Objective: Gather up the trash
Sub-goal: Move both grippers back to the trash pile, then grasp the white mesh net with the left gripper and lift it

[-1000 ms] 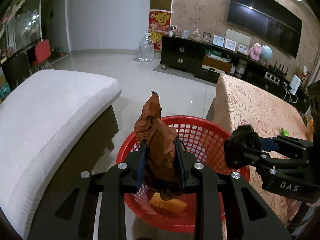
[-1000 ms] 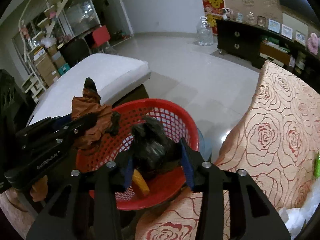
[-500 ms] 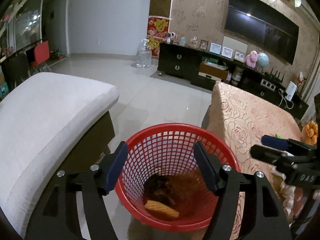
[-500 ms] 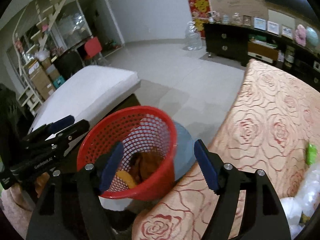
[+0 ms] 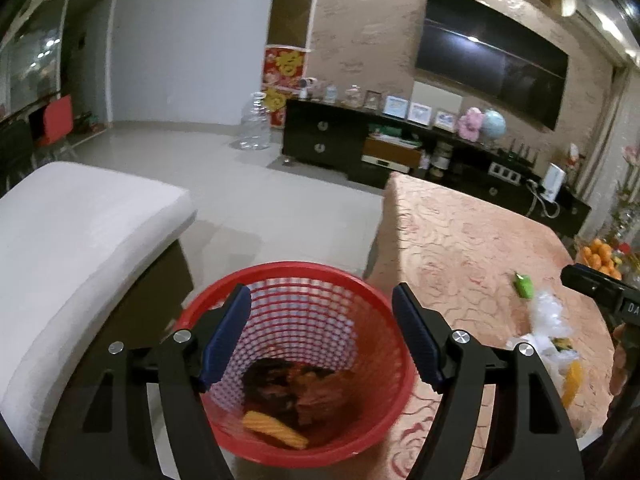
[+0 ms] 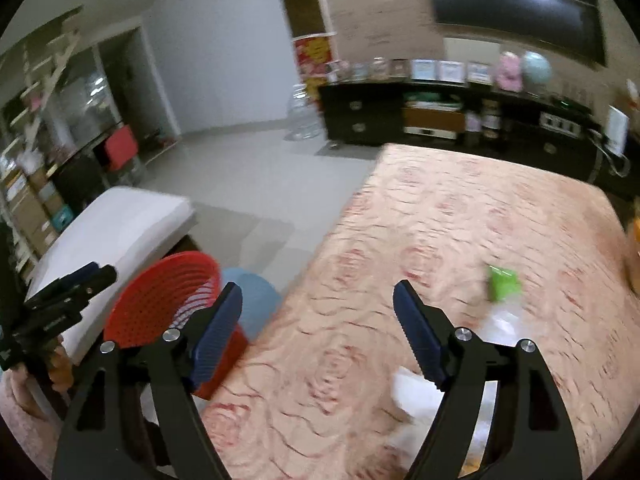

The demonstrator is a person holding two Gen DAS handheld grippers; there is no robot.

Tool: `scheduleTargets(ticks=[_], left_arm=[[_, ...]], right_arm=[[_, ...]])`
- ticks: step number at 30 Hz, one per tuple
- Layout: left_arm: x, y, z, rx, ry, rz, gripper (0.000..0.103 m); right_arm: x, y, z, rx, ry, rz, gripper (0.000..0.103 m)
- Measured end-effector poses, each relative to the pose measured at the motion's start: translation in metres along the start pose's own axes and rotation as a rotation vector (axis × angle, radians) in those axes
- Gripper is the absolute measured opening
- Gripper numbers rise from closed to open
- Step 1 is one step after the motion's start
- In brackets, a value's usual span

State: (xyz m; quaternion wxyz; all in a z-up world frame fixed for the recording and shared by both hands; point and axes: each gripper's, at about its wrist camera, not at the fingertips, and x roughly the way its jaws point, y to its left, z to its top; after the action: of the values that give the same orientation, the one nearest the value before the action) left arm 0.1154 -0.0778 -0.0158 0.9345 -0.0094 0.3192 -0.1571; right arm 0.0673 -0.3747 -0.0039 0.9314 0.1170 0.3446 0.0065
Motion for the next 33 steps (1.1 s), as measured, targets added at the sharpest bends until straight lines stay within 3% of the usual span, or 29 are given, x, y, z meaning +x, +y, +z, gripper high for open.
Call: scheduleTargets(ticks=[8,14,19,26,33], left_arm=[[0.004,-0.055,-0.01,0.11,0.015,-0.078,0.073],[0.016,-0.098,-0.025,0.192,0.055,-0.131,0.075],[0.025,-0.13,-0.042,0.279,0.077,-0.157,0.075],[0.041,-0.169,-0.066,0.295,0.164,-0.326,0.075],[0.057,-0.211,-0.083,0.325,0.223,-0.433,0.075]], right_arm=[[-0.044,-0.066,-0.035,0.152,-0.053,-0.15,0.084],[-0.053,-0.089,-0.049,0.206,-0.058,-0.225,0.085],[-0.059,-0.099,-0.055,0.222,-0.064,-0.244,0.085],[-0.061,-0.11,-0.057,0.261,-0.063,-0.249,0.085],[-0.06,-0.112,-0.058,0.266,-0.052,-0.243,0.085]])
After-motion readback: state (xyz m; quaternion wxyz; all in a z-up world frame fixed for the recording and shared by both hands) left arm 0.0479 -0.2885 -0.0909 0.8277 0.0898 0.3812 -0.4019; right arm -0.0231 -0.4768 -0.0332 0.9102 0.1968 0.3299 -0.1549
